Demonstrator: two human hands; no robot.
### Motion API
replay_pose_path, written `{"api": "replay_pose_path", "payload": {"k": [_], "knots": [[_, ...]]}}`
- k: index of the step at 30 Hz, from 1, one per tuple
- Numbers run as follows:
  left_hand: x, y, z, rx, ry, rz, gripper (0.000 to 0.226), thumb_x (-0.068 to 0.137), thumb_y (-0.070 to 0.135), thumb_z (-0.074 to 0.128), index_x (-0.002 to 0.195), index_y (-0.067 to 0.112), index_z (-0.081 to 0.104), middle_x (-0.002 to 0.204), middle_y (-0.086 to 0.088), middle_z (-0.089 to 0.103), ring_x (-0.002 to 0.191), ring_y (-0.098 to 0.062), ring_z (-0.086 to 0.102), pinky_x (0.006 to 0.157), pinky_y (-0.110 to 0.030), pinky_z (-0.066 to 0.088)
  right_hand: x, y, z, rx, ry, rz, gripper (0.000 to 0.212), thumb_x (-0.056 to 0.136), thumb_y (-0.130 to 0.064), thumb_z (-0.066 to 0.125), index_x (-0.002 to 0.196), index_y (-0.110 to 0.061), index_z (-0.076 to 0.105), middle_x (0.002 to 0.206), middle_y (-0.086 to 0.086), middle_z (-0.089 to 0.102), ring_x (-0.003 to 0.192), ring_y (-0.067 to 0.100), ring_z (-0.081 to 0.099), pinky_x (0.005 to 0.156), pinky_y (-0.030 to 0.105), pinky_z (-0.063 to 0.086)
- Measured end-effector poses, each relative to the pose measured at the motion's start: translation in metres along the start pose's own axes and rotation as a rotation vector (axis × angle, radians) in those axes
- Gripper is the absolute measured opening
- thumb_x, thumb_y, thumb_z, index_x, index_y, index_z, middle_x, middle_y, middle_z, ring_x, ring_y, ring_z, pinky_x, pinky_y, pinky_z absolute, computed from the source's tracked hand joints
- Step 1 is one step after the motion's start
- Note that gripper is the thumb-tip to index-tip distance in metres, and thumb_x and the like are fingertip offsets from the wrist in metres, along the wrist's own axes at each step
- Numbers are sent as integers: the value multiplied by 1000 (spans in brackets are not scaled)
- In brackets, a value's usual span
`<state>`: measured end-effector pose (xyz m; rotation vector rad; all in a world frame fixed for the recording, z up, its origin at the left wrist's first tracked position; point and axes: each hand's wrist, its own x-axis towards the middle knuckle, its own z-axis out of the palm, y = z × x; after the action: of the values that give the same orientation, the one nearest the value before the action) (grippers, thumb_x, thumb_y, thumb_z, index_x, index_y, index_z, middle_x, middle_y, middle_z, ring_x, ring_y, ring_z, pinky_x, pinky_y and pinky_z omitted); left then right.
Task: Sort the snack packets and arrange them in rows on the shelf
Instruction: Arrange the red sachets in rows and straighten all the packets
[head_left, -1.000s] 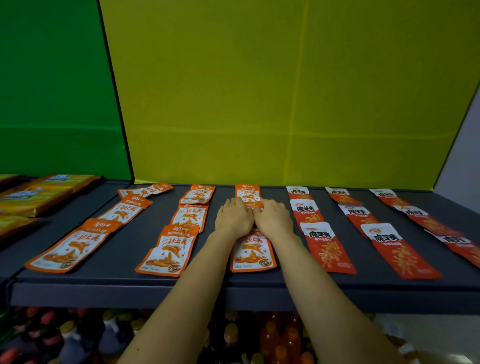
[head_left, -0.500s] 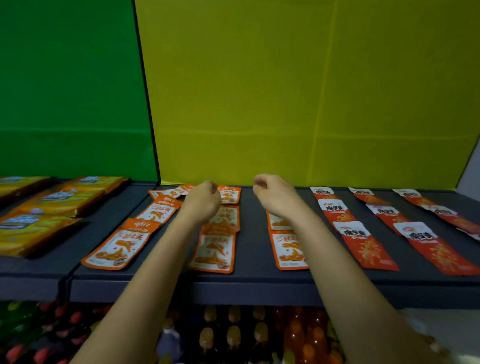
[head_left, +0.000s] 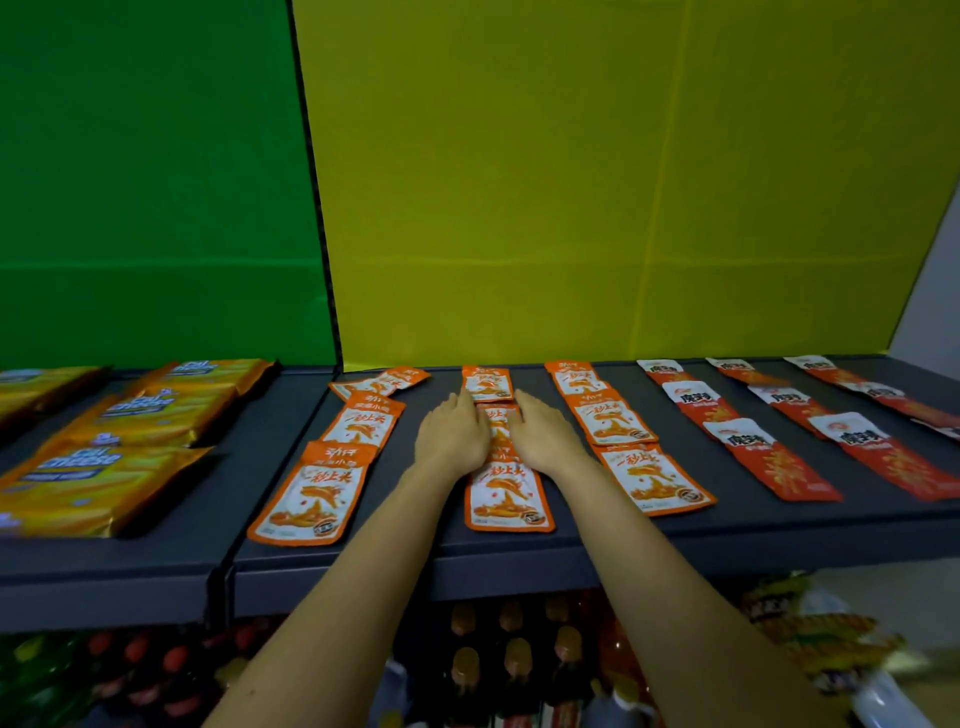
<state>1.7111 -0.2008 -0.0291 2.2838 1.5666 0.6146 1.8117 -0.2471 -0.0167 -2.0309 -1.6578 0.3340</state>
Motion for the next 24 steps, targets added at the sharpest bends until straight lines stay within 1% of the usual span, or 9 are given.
{"api": "replay_pose_path", "payload": {"k": [2, 5, 11, 16, 19, 21, 22, 24], "knots": [[0, 0, 2, 36, -5, 5, 47, 100, 24, 28, 140, -1, 32, 150, -20, 31, 138, -31, 31, 112, -40, 25, -1, -1, 1, -57, -22, -12, 47, 102, -22, 25, 146, -6, 25, 150, 15, 34, 137, 31, 33, 109, 38, 28], [0, -2, 3, 56, -6, 1, 43, 99, 23, 28, 131, -4, 41, 147, -22, 35, 135, -32, 35, 111, -40, 27, -3, -2, 2, -112, -42, -32, 48, 103, -21, 25, 148, -6, 20, 152, 15, 29, 140, 29, 28, 113, 38, 22], [-1, -2, 3, 75, 6, 0, 43, 99, 21, 28, 130, -5, 42, 149, -21, 32, 136, -31, 33, 112, -38, 26, -4, -3, 2, -167, -59, -53, 49, 103, -21, 23, 150, -8, 15, 156, 13, 21, 144, 27, 19, 116, 39, 16], [-4, -3, 2, 87, 25, -20, 41, 99, 21, 29, 127, -4, 45, 148, -19, 34, 134, -31, 36, 111, -40, 28, 0, -2, 6, -192, -68, -75, 50, 103, -22, 23, 150, -8, 14, 156, 12, 22, 145, 26, 17, 118, 40, 14], [-5, -2, 1, 85, 37, -24, 40, 99, 20, 30, 127, -4, 45, 147, -20, 35, 135, -31, 34, 112, -39, 26, 3, 0, 8, -172, -58, -84, 49, 102, -23, 24, 149, -8, 18, 155, 11, 25, 144, 26, 19, 117, 39, 15], [-8, 1, -5, 61, 66, -9, 40, 99, 19, 32, 129, -4, 44, 146, -21, 36, 136, -32, 32, 110, -39, 26, 6, 0, 6, -118, 6, -77, 48, 102, -23, 26, 146, -5, 25, 154, 12, 27, 143, 28, 22, 115, 38, 19], [-9, 2, -11, 43, 98, 2, 39, 98, 18, 33, 127, -4, 46, 142, -22, 40, 134, -34, 34, 107, -40, 29, 6, -1, 5, -94, 54, -79, 47, 101, -22, 28, 144, -3, 30, 152, 14, 30, 141, 29, 25, 114, 37, 21], [-13, -1, -30, 17, 160, 28, 34, 96, 16, 35, 120, -4, 50, 131, -23, 50, 123, -37, 44, 98, -42, 38, 5, -7, -1, -48, 137, -102, 44, 100, -20, 33, 140, -2, 37, 146, 16, 40, 136, 29, 35, 109, 36, 28]]}}
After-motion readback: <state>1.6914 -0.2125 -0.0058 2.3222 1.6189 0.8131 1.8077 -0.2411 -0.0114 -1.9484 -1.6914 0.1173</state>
